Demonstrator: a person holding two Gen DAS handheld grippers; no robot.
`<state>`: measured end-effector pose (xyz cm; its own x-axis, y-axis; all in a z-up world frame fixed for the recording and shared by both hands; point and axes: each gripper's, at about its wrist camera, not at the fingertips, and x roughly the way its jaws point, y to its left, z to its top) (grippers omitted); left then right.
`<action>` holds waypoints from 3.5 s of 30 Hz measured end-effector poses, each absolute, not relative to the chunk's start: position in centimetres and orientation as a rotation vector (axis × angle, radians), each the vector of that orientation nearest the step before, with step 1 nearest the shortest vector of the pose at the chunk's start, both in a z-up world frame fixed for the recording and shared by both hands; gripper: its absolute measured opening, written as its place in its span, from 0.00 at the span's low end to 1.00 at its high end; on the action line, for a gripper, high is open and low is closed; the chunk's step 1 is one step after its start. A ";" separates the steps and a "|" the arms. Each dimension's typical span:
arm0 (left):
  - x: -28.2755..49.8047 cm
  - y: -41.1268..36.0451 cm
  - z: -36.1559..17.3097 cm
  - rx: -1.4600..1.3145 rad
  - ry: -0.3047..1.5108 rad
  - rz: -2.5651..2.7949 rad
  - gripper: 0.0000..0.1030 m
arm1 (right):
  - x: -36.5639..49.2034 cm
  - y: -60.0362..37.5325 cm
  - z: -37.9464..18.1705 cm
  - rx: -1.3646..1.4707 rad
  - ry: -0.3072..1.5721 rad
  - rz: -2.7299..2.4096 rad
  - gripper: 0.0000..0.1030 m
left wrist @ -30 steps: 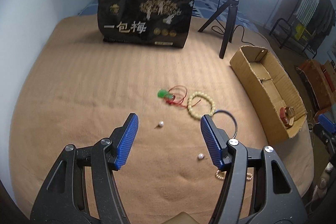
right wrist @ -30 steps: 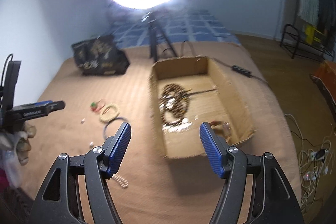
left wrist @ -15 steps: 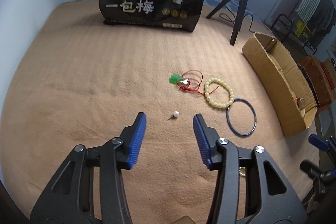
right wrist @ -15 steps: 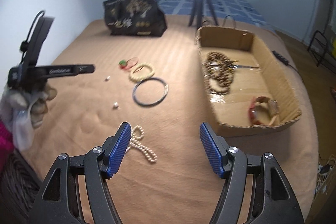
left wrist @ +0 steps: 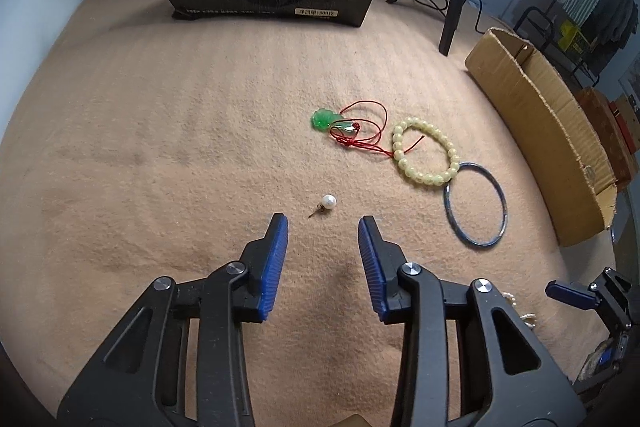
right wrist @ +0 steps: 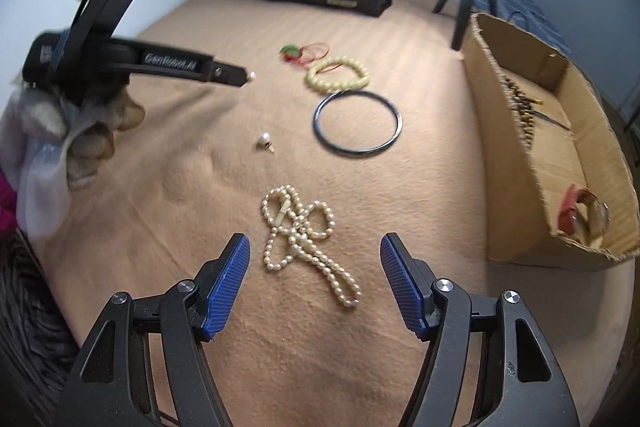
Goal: Organize jewelry
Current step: 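Move the left tool to a pearl earring while the right tool approaches the pearl necklace, then close the left tool on the pearl earring while the right tool grasps the pearl necklace, then carry the pearl earring and pearl necklace over the cardboard box with both tools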
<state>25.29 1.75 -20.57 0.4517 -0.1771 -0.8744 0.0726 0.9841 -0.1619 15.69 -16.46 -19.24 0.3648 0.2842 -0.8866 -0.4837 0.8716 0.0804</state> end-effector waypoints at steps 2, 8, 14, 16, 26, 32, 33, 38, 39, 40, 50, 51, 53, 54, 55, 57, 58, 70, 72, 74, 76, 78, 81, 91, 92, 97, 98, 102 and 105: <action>25.6 1.6 -21.0 -0.103 1.095 -0.155 0.31 | 15.8 -16.1 -19.6 -0.225 1.096 0.507 0.65; 26.2 0.7 -21.7 -0.058 1.092 -0.153 0.31 | 16.5 -15.7 -20.5 -0.228 1.115 0.529 0.65; 26.6 0.3 -22.2 -0.035 1.084 -0.145 0.29 | 16.9 -15.3 -21.1 -0.244 1.125 0.538 0.65; 26.6 0.2 -22.4 -0.029 1.081 -0.147 0.24 | 17.0 -15.1 -21.2 -0.255 1.128 0.539 0.65; 26.4 -0.4 -22.3 0.016 1.068 -0.154 0.06 | 16.7 -14.1 -21.5 -0.307 1.129 0.543 0.44; 26.2 -0.5 -22.2 0.009 1.067 -0.151 0.06 | 16.6 -13.8 -21.3 -0.282 1.141 0.566 0.11; 26.2 -0.4 -22.1 0.008 1.066 -0.152 0.06 | 16.7 -13.8 -21.3 -0.281 1.142 0.566 0.10; 26.0 0.0 -21.6 0.003 1.060 -0.144 0.06 | 16.6 -13.7 -21.0 -0.281 1.134 0.560 0.10; 25.9 0.1 -21.4 -0.002 1.058 -0.142 0.06 | 16.6 -13.7 -21.0 -0.281 1.131 0.558 0.09; 25.9 0.2 -21.2 -0.007 1.055 -0.142 0.06 | 16.6 -13.7 -20.8 -0.282 1.127 0.558 0.09; 24.8 1.3 -17.6 -0.091 0.993 -0.152 0.06 | 16.9 -15.0 -17.6 -0.231 1.052 0.518 0.09; 24.7 1.3 -17.3 -0.097 0.986 -0.155 0.06 | 16.9 -15.3 -17.4 -0.225 1.045 0.512 0.09; 24.5 1.4 -16.6 -0.111 0.972 -0.161 0.06 | 17.1 -15.8 -16.7 -0.210 1.031 0.500 0.08; 24.5 1.4 -16.3 -0.114 0.968 -0.163 0.06 | 17.2 -15.9 -16.4 -0.204 1.023 0.495 0.08; 24.4 1.5 -16.0 -0.120 0.962 -0.165 0.06 | 17.2 -16.2 -16.0 -0.197 1.013 0.489 0.08; 24.3 1.6 -15.5 -0.135 0.953 -0.170 0.06 | 17.3 -16.8 -15.4 -0.188 0.997 0.479 0.08; 24.2 1.5 -15.2 -0.141 0.948 -0.172 0.06 | 17.3 -17.2 -15.0 -0.179 0.986 0.471 0.08; 22.9 -2.3 -12.0 -0.155 0.889 -0.264 0.06 | 18.9 -23.3 -10.6 -0.094 0.876 0.339 0.08; 22.9 -3.4 -11.6 -0.148 0.883 -0.279 0.06 | 19.2 -24.3 -10.3 -0.077 0.864 0.314 0.08; 22.9 -4.4 -11.3 -0.155 0.879 -0.297 0.06 | 19.6 -25.9 -9.8 -0.047 0.852 0.285 0.08; 23.0 -5.5 -11.0 -0.158 0.876 -0.314 0.06 | 20.0 -27.2 -9.5 -0.023 0.843 0.258 0.08; 23.1 -6.8 -10.9 -0.157 0.874 -0.329 0.06 | 20.3 -28.5 -9.2 -0.003 0.835 0.233 0.08; 23.3 -8.7 -10.8 -0.155 0.873 -0.348 0.06 | 20.9 -30.3 -9.3 0.032 0.832 0.198 0.08; 23.4 -14.9 -10.7 -0.150 0.866 -0.432 0.06 | 23.1 -33.7 -10.5 0.104 0.845 0.126 0.08; 23.5 -15.6 -10.8 -0.149 0.869 -0.441 0.06 | 23.2 -33.9 -10.6 0.113 0.845 0.123 0.08; 23.9 -17.6 -11.5 -0.159 0.884 -0.470 0.06 | 24.2 -34.5 -10.8 0.150 0.837 0.112 0.08; 24.0 -17.9 -11.7 -0.161 0.888 -0.474 0.06 | 24.4 -34.6 -10.9 0.161 0.835 0.110 0.08; 24.2 -19.3 -12.2 -0.153 0.902 -0.492 0.06 | 25.3 -34.6 -11.4 0.167 0.842 0.100 0.08; 24.4 -19.9 -12.7 -0.149 0.914 -0.499 0.06 | 25.9 -34.5 -11.8 0.159 0.848 0.097 0.08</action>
